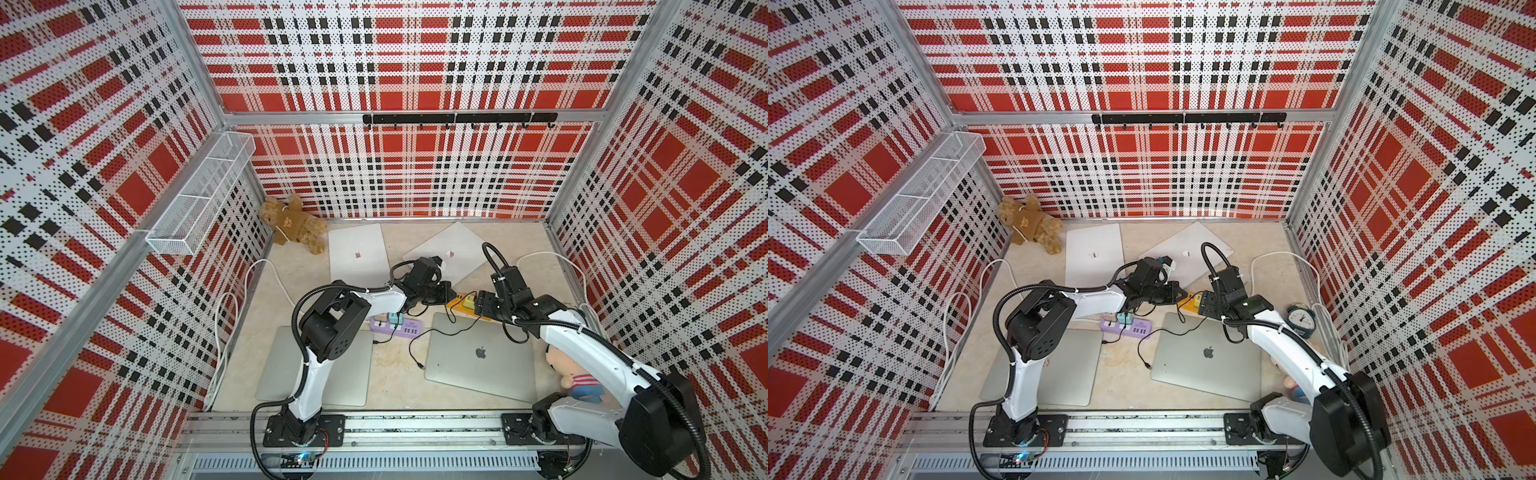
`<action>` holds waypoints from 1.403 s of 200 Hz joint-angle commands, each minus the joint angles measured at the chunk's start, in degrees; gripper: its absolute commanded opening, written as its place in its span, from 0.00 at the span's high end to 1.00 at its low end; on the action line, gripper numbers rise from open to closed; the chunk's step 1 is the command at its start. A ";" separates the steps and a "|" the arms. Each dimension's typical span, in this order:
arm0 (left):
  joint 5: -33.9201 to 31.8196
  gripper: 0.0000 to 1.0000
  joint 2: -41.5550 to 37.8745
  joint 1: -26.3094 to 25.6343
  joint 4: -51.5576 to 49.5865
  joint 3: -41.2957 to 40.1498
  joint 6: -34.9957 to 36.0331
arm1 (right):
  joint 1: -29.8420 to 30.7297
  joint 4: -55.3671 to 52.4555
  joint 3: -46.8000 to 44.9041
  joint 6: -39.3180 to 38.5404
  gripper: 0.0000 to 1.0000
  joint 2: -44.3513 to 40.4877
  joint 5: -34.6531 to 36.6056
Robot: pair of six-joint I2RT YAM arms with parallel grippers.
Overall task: Unplug the laptop charger
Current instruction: Remove the plug from the socket.
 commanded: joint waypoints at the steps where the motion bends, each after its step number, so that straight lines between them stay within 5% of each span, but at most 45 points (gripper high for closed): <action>1: 1.02 1.00 1.40 0.58 -0.16 2.08 0.02 | -0.76 2.11 -0.46 -0.50 0.25 0.34 -0.85; 150: 4.71 1.00 5.93 2.23 1.98 4.62 -1.05 | -0.99 4.26 -1.94 -0.41 0.27 1.13 0.12; 280: -0.02 1.00 7.20 1.94 -4.31 5.60 1.59 | -1.02 3.80 -0.90 0.21 0.29 4.14 3.29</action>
